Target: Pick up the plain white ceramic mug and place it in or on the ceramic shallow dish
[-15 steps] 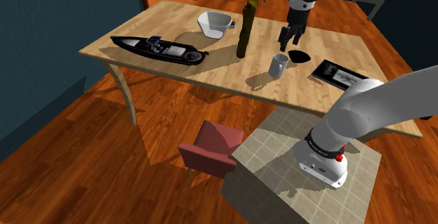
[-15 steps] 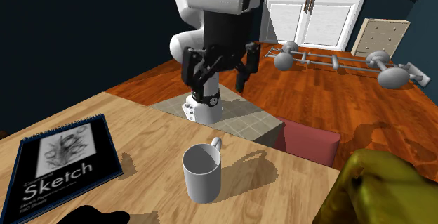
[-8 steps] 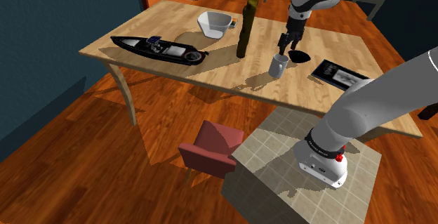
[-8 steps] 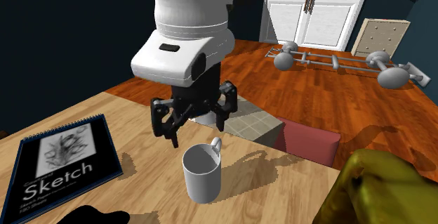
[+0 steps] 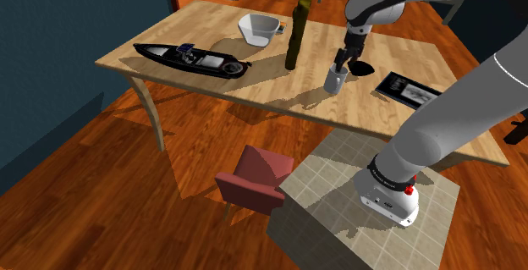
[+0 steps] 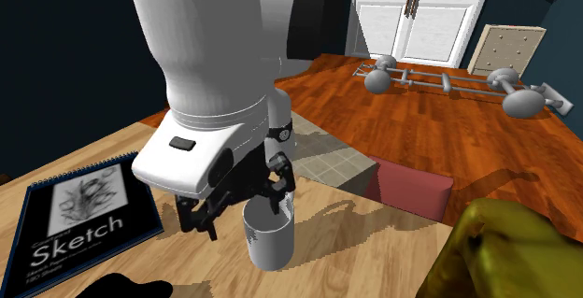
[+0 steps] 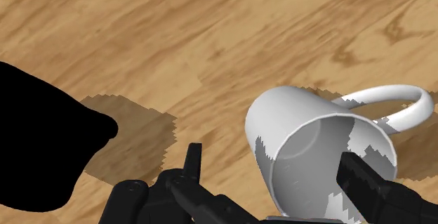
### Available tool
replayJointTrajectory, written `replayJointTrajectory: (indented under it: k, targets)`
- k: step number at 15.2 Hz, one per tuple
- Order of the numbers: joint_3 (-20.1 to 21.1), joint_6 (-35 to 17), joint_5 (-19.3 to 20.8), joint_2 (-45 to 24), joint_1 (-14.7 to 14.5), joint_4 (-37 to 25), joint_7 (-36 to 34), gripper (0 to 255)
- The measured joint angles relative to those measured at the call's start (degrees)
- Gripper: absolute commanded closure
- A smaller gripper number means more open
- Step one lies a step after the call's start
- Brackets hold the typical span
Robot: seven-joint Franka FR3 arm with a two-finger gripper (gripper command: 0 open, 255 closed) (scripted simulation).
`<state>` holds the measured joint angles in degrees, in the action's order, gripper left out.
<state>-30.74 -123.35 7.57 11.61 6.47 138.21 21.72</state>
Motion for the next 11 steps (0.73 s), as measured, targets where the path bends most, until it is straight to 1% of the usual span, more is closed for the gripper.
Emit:
replayJointTrajectory:
  k: [4, 10, 11]
  targets:
    - [-0.5, -3.2, -0.6, -1.6, -0.1, 1.7, 0.6, 0]
    - [-0.6, -3.9, -0.8, -2.1, -0.2, 1.9, 0.7, 0]
    - [-0.6, -3.9, -0.8, -2.1, -0.2, 1.9, 0.7, 255]
